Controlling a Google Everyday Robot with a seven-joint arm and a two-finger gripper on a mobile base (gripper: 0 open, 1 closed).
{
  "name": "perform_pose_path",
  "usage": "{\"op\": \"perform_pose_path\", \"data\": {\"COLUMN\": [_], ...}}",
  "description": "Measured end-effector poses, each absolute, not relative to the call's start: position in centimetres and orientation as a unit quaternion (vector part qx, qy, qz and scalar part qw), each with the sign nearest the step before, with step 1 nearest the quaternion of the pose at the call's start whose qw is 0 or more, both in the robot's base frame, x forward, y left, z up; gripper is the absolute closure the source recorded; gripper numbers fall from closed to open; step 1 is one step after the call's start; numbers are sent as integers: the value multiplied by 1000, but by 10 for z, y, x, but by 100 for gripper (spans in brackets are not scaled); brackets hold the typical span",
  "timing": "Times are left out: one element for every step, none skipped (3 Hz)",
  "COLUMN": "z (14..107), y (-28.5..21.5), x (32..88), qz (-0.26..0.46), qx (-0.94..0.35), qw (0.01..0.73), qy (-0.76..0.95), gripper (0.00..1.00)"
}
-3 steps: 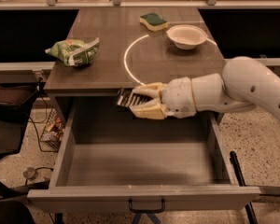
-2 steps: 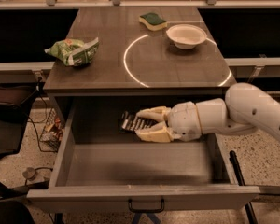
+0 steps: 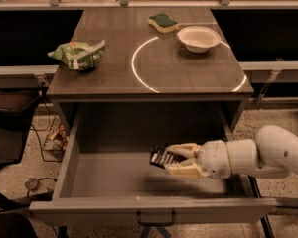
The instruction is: Place rxbar chocolate into top drawer
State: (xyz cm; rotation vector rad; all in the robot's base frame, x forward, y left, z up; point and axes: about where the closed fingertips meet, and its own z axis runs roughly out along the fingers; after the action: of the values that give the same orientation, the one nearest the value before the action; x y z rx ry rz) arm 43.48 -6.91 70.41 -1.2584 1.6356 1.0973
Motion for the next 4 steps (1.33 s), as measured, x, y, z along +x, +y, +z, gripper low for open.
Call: {"op": "perform_pose_path", "data": {"z": [674, 666, 664, 663], "y": [-90, -90, -87, -85], "x": [450, 462, 463, 462], "qz": [376, 339, 338, 339], "qx": [-498, -516, -517, -519], "qw": [328, 278, 272, 270], "qy": [709, 736, 738, 737], "gripper": [100, 100, 82, 58]}}
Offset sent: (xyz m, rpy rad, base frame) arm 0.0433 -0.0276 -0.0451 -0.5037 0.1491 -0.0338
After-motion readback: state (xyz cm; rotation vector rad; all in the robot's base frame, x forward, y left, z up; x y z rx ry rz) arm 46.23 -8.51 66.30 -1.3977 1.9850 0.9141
